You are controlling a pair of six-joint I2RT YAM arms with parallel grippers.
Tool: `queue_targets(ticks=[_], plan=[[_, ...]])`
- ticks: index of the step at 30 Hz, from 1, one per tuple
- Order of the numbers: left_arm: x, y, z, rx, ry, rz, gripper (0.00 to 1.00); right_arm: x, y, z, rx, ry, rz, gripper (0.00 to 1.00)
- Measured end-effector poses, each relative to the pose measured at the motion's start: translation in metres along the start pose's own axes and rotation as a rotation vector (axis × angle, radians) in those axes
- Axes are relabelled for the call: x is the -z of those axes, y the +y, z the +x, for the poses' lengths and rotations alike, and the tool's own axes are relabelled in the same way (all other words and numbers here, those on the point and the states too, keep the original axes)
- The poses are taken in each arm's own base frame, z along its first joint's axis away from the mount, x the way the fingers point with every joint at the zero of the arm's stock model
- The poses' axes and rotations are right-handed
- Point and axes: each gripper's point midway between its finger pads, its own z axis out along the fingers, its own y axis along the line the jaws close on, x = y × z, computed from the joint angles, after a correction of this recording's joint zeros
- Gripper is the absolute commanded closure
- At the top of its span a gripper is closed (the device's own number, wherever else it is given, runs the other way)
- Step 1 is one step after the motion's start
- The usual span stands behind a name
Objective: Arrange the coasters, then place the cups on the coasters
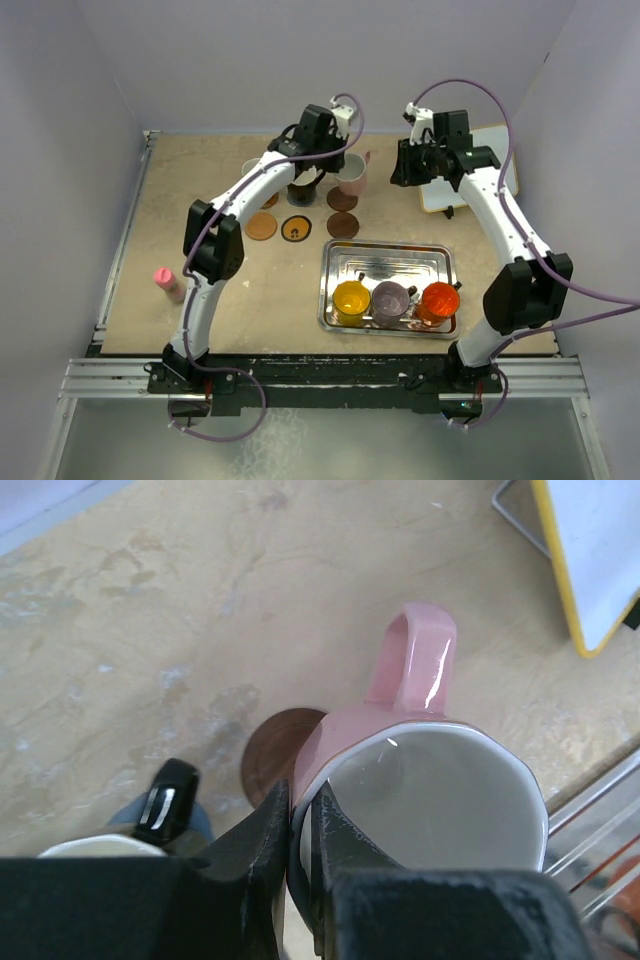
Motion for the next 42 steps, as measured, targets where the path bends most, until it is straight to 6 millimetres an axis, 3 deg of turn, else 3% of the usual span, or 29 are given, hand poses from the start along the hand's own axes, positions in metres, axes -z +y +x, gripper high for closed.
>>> queue_targets(ticks=[5,9,21,28,42], plan=[[0.004,0.026,0.001,-0.038,0.011,-0.014,0.97,0.002,-0.017,0.011,-0.016,0.016,0.012,0.69],[0.004,0.034,0.000,-0.091,0.024,-0.008,0.97,0.000,-0.025,0.026,-0.007,0.049,0.017,0.69],[-0.020,0.037,0.020,-0.164,0.072,0.023,0.97,0.006,-0.026,0.041,0.060,0.069,0.018,0.68],[-0.032,0.039,0.031,-0.160,0.093,0.025,0.97,0.011,-0.029,0.062,0.079,0.098,0.038,0.68],[-0.032,0.038,0.039,-0.158,0.117,0.040,0.97,0.017,-0.032,0.060,0.097,0.082,0.061,0.66]])
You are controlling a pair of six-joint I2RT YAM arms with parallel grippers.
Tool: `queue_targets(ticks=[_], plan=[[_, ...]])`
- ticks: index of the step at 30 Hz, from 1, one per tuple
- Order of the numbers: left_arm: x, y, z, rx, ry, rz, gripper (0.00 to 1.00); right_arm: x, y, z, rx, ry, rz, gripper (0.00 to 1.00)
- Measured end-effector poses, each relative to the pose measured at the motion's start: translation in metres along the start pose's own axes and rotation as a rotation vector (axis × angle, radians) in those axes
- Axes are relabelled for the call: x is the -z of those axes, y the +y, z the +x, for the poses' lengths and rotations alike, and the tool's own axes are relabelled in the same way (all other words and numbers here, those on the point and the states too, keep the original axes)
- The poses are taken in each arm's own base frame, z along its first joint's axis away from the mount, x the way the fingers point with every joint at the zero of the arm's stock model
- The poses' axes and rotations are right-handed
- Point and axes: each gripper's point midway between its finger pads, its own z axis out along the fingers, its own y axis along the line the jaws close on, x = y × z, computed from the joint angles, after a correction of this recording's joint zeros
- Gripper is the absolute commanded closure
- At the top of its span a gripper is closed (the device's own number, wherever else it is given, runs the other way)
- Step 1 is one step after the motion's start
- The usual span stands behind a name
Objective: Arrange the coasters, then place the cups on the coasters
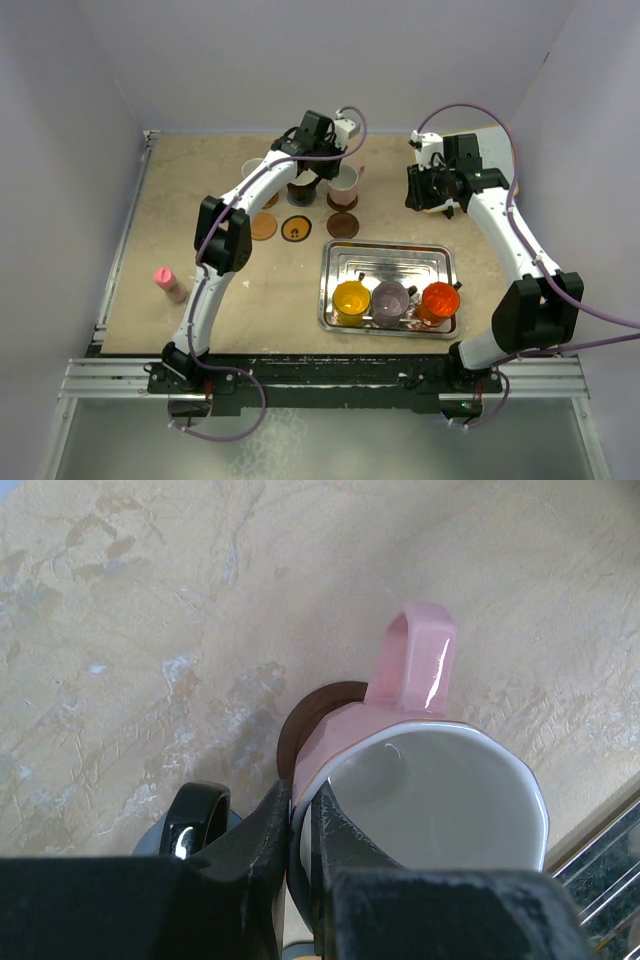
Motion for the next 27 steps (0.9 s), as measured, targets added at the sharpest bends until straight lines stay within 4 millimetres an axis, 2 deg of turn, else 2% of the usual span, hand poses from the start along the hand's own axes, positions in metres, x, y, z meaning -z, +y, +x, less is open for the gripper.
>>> queue_targets(ticks=[16,27], plan=[[0.0005,-0.0002,0.0082,-0.016,0.031,0.004,0.97,-0.0024,-0.0012,0.0062,0.000,0.015,0.005,0.65],[-0.0025,0.0007,0.0053,-0.019,0.019,0.003,0.85,-0.0024,-0.0014,0.0062,0.004,0.015,0.005,0.64]])
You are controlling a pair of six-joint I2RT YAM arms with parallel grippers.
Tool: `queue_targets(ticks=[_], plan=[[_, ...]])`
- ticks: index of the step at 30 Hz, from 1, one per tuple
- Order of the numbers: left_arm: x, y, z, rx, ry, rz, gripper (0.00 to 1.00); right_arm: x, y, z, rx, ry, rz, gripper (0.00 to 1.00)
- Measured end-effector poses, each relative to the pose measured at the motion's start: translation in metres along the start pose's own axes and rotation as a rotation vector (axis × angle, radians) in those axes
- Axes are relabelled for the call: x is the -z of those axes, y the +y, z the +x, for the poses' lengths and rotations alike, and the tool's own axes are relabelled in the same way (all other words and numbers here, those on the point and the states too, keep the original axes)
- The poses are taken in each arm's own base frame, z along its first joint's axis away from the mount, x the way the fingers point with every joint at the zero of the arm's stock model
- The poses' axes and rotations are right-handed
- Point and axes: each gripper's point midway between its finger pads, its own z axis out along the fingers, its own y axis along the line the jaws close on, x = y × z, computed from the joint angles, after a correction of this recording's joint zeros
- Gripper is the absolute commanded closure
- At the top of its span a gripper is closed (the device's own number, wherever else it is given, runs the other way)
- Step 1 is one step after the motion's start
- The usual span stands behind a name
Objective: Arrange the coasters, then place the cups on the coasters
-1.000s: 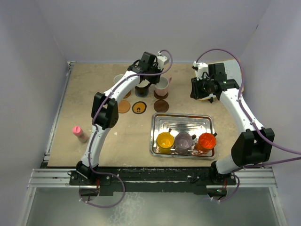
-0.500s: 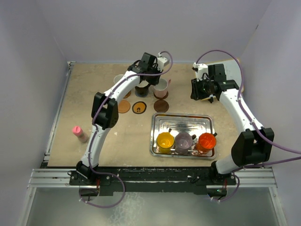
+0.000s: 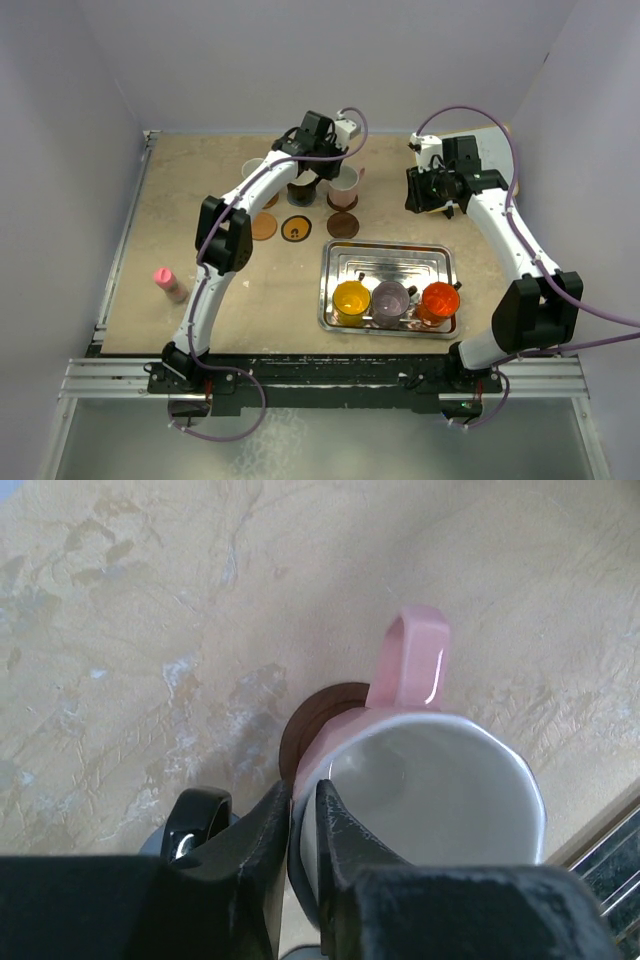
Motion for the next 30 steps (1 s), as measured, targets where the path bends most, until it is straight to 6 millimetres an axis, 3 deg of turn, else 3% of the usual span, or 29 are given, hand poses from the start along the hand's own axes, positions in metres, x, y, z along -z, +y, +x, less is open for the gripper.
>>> queue_targets(ticks=[11,20,24,30], plan=[[0.001,0.002,-0.015,-0.014,-0.050,-0.005,0.73,0.000,-0.001,0.000,0.007,0.000,0.000,0.63],[0.005,-0.006,-0.022,-0.033,-0.072,0.038,0.57,0.005,0.001,0.009,0.042,0.011,-0.002,0.61],[0.027,-0.015,-0.035,-0.053,-0.115,0.069,0.44,0.015,0.003,0.015,0.069,0.017,-0.004,0.53],[0.085,-0.039,-0.065,-0.109,-0.218,0.132,0.30,0.027,0.006,0.030,0.101,0.030,-0.005,0.48]])
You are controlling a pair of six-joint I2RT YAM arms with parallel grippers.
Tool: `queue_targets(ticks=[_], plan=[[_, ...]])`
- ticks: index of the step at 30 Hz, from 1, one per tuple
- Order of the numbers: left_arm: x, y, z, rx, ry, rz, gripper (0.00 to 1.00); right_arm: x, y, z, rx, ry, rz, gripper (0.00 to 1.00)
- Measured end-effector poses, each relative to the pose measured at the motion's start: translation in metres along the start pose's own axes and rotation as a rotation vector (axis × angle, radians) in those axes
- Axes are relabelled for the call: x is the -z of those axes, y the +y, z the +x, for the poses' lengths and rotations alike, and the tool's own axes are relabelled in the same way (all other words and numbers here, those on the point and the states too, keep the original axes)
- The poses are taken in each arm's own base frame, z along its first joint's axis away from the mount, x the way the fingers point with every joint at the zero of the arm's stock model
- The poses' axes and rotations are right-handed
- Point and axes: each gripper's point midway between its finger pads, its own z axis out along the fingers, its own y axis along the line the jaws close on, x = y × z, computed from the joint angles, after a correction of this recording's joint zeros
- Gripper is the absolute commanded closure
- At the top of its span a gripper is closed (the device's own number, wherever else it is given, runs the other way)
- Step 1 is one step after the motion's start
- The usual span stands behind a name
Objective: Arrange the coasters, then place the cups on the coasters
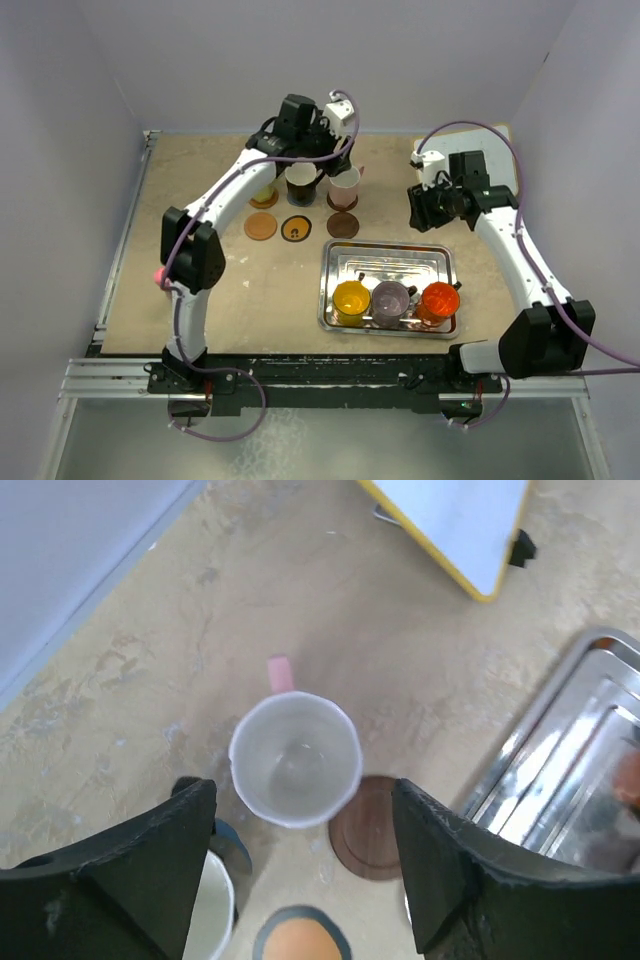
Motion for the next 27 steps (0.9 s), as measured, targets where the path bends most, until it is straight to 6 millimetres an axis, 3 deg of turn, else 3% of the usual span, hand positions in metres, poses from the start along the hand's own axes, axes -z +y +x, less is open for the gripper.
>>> queue_targets(ticks=[3,6,14,20,27], plan=[[0.024,-0.019,-0.007,-0.038,-0.020,0.032,0.28,0.003,-0.001,0.010,-0.009,0.015,0.004,0.45],[0.038,-0.050,0.000,-0.082,-0.007,0.076,0.27,0.003,-0.009,0.016,-0.031,0.026,0.018,0.41],[0.042,-0.147,0.053,-0.124,0.103,0.261,0.25,0.005,-0.024,0.038,-0.095,0.077,0.049,0.35],[0.054,-0.184,0.101,-0.113,0.246,0.318,0.24,0.005,-0.025,0.051,-0.114,0.105,0.051,0.35],[0.082,-0.212,0.126,-0.126,0.346,0.302,0.24,0.004,-0.024,0.053,-0.116,0.104,0.049,0.34]])
